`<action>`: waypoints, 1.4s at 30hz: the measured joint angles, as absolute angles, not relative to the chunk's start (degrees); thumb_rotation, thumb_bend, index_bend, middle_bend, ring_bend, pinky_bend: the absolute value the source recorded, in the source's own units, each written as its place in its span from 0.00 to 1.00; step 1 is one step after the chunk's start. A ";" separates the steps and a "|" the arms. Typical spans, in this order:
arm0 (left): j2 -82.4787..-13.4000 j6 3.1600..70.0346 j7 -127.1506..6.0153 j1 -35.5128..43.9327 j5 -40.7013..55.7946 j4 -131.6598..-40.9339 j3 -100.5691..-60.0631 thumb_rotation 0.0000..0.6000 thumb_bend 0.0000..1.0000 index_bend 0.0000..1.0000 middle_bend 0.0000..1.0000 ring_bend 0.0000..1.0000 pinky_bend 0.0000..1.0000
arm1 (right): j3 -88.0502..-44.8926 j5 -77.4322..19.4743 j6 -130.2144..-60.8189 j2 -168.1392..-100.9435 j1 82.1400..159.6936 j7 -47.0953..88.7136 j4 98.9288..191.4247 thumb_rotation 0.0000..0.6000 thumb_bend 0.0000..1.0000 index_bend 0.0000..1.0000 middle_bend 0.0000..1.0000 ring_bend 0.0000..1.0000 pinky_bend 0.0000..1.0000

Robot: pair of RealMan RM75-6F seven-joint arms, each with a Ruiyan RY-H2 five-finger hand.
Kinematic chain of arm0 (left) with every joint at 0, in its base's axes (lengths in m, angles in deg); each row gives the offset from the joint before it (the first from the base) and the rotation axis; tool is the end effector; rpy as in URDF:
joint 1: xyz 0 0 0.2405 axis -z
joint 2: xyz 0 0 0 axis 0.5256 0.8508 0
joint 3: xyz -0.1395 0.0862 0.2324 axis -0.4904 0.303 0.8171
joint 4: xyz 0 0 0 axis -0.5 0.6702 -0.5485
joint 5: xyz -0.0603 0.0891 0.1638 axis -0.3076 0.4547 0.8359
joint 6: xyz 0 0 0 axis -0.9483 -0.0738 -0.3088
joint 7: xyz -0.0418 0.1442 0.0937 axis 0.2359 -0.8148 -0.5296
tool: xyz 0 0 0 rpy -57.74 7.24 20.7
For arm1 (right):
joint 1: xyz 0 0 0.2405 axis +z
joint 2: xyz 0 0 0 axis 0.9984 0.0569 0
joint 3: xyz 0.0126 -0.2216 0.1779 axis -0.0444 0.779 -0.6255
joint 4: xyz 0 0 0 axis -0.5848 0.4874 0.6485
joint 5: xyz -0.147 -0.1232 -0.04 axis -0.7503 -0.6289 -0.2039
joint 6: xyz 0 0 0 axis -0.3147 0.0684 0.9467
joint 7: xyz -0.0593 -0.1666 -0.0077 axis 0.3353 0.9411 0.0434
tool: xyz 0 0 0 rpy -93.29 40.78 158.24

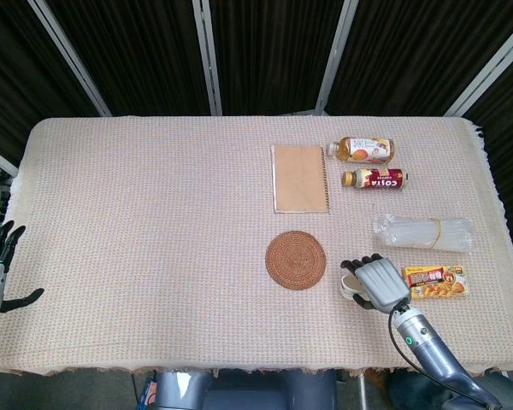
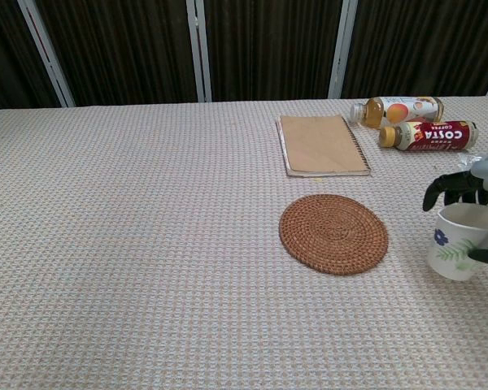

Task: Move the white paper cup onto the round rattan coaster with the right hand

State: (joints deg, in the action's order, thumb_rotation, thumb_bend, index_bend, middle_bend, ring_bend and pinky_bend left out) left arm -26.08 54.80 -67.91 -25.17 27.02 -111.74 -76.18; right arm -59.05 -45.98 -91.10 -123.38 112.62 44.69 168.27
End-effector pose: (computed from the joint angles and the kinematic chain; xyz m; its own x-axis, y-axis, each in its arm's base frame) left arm -0.3237 0.2267 0.1935 0.4621 0.0273 0.8864 0.8854 0.0434 -0.4629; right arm -0.2403 -0.2990 0.0594 0.6086 -0.2460 0.7543 -0.7740 -0.3935 0.4961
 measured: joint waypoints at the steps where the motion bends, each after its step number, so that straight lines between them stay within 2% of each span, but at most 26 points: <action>1: -26.13 54.57 -68.00 -25.08 26.69 -111.65 -76.25 1.00 0.00 0.00 0.00 0.00 0.00 | -59.38 -46.17 -91.13 -123.19 113.00 44.97 168.96 1.00 0.22 0.28 0.42 0.38 0.37; 8: -26.38 53.61 -68.24 -24.63 24.69 -111.07 -76.92 1.00 0.00 0.00 0.00 0.00 0.00 | -62.91 -43.09 -89.32 -124.06 117.26 51.54 171.62 1.00 0.22 0.28 0.42 0.37 0.37; 16: -26.63 52.50 -68.41 -24.24 22.55 -110.28 -77.50 1.00 0.00 0.00 0.00 0.00 0.00 | -66.88 -34.38 -86.37 -130.34 123.77 60.68 170.00 1.00 0.22 0.28 0.42 0.37 0.37; 26: -27.21 51.82 -69.13 -23.95 20.72 -109.44 -77.91 1.00 0.00 0.00 0.00 0.00 0.00 | -67.77 -24.90 -85.53 -137.82 129.75 69.96 165.76 1.00 0.22 0.27 0.41 0.37 0.37; 27: -27.25 51.81 -69.20 -23.94 20.69 -109.44 -77.89 1.00 0.00 0.00 0.00 0.00 0.00 | -67.67 -23.94 -85.73 -138.49 130.11 70.52 165.21 1.00 0.22 0.25 0.40 0.36 0.37; 29: -27.32 51.79 -69.33 -23.91 20.56 -109.41 -77.89 1.00 0.00 0.00 0.00 0.00 0.00 | -67.44 -22.65 -86.28 -139.45 130.60 71.32 164.38 1.00 0.14 0.14 0.32 0.32 0.37; 31: -27.40 51.74 -69.47 -23.86 20.37 -109.37 -77.93 1.00 0.00 0.00 0.00 0.00 0.00 | -66.91 -21.77 -87.14 -140.05 131.02 72.05 163.70 1.00 0.02 0.01 0.14 0.21 0.33; 33: -27.46 51.74 -69.59 -23.83 20.34 -109.37 -77.92 1.00 0.00 0.00 0.00 0.00 0.00 | -66.44 -21.11 -87.94 -140.13 131.17 72.69 163.69 1.00 0.00 0.00 0.03 0.11 0.27; 36: -27.47 51.83 -69.69 -23.81 20.52 -109.53 -77.86 1.00 0.00 0.00 0.00 0.00 0.00 | -66.03 -20.94 -88.97 -139.75 131.10 72.79 164.87 1.00 0.00 0.00 0.00 0.01 0.20; 42: -27.16 52.08 -69.20 -23.85 21.17 -110.10 -77.74 1.00 0.00 0.00 0.00 0.00 0.00 | -65.02 -21.57 -91.51 -136.35 130.10 73.06 171.46 1.00 0.00 0.00 0.00 0.00 0.11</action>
